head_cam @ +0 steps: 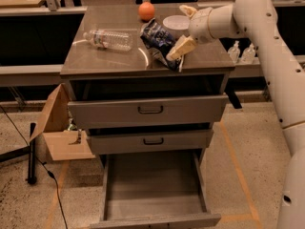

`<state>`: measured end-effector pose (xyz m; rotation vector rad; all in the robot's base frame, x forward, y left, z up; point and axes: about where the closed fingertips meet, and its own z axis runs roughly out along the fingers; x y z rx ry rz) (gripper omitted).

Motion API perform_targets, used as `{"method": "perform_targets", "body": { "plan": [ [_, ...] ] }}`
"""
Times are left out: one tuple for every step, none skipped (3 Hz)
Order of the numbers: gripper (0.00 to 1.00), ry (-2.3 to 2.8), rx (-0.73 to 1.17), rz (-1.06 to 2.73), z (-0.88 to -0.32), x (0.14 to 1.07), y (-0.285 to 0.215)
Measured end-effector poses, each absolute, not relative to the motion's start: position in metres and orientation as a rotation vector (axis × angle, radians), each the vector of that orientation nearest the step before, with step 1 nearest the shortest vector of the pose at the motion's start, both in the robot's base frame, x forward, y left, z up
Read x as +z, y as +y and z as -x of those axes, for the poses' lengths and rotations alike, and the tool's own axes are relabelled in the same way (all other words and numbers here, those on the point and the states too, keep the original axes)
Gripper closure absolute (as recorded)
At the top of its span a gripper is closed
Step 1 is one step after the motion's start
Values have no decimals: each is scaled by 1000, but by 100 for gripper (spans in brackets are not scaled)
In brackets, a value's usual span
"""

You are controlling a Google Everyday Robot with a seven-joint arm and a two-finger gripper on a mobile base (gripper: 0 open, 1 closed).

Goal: Pick blue chip bag from bottom drawer and place on counter

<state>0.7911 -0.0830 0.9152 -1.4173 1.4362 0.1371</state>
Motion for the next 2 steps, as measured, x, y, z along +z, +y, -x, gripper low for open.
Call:
{"method": "perform_targets", "body": {
  "plan": [
    [0, 1468, 156, 1372, -778, 917, -105],
    [0, 1524, 166, 1303, -755, 916, -138]
  ]
}}
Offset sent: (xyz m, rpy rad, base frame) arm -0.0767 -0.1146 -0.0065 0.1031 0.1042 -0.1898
